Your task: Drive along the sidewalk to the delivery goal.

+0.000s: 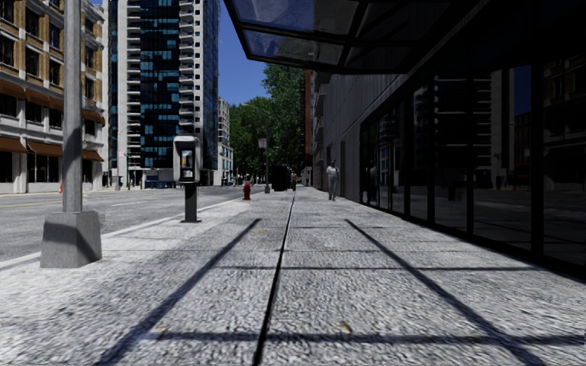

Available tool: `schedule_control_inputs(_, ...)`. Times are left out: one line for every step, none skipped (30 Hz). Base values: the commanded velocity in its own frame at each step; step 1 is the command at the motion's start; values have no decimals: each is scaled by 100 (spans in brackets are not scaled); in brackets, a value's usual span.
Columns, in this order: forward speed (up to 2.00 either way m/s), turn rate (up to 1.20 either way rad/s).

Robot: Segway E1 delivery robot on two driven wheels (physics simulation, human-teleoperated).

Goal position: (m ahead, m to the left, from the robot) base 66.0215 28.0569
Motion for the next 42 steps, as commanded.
schedule_control_inputs(200, 0)
schedule_control_inputs(200, 0)
schedule_control_inputs(200, 0)
schedule_control_inputs(200, 0)
schedule_control_inputs(200, 0)
schedule_control_inputs(200, 0)
schedule_control_inputs(200, 0)
schedule_control_inputs(200, 0)
schedule_control_inputs(200, 0)
schedule_control_inputs(200, 0)
schedule_control_inputs(200, 0)
schedule_control_inputs(200, 0)
schedule_control_inputs(200, 0)
schedule_control_inputs(200, 0)
schedule_control_inputs(200, 0)
schedule_control_inputs(200, 0)
schedule_control_inputs(200, 0)
schedule_control_inputs(200, 0)
schedule_control_inputs(200, 0)
schedule_control_inputs(200, 0)
schedule_control_inputs(200, 0)
schedule_control_inputs(200, 0)
schedule_control_inputs(200, 0)
schedule_control_inputs(200, 0)
schedule_control_inputs(200, 0)
schedule_control_inputs(200, 0)
schedule_control_inputs(200, 0)
schedule_control_inputs(200, 0)
schedule_control_inputs(200, 0)
schedule_control_inputs(200, 0)
schedule_control_inputs(200, 0)
schedule_control_inputs(200, 0)
schedule_control_inputs(200, 0)
schedule_control_inputs(200, 0)
schedule_control_inputs(200, 0)
schedule_control_inputs(200, 0)
schedule_control_inputs(200, 0)
schedule_control_inputs(200, 0)
schedule_control_inputs(200, 0)
schedule_control_inputs(200, 0)
schedule_control_inputs(200, 0)
schedule_control_inputs(200, 0)
